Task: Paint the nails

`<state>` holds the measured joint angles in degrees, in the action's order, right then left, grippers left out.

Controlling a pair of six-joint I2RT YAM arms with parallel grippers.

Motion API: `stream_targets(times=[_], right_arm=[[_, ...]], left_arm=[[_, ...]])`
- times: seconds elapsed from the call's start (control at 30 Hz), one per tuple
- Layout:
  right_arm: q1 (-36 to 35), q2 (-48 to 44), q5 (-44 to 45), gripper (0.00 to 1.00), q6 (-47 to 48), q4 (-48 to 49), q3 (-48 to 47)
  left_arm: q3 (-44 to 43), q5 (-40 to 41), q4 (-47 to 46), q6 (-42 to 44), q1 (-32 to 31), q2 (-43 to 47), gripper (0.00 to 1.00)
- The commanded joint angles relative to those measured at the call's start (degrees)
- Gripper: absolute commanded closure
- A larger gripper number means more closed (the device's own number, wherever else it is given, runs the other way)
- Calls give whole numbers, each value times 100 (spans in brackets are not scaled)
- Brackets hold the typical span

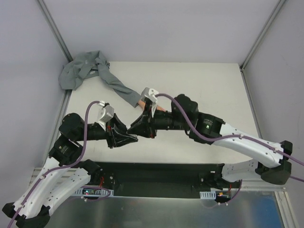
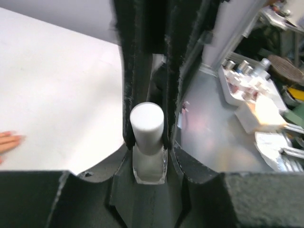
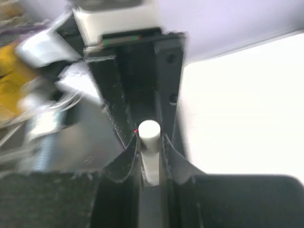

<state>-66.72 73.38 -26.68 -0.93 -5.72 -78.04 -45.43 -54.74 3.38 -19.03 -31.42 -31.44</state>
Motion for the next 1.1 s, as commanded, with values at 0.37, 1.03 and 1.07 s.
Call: stream_targets(times=[0.37, 1.03, 1.07], right_arm=[[-2461, -613, 6761, 85, 1033, -1406, -388], [-157, 175, -1365, 14, 674, -625, -1037], [-157, 281, -1427, 15, 612, -511, -1046]], left_arm=[[-555, 1732, 137, 1252, 22, -512, 100], [-449, -1548, -144, 602, 13, -143, 100], [-449, -1531, -153, 584, 13, -143, 100]])
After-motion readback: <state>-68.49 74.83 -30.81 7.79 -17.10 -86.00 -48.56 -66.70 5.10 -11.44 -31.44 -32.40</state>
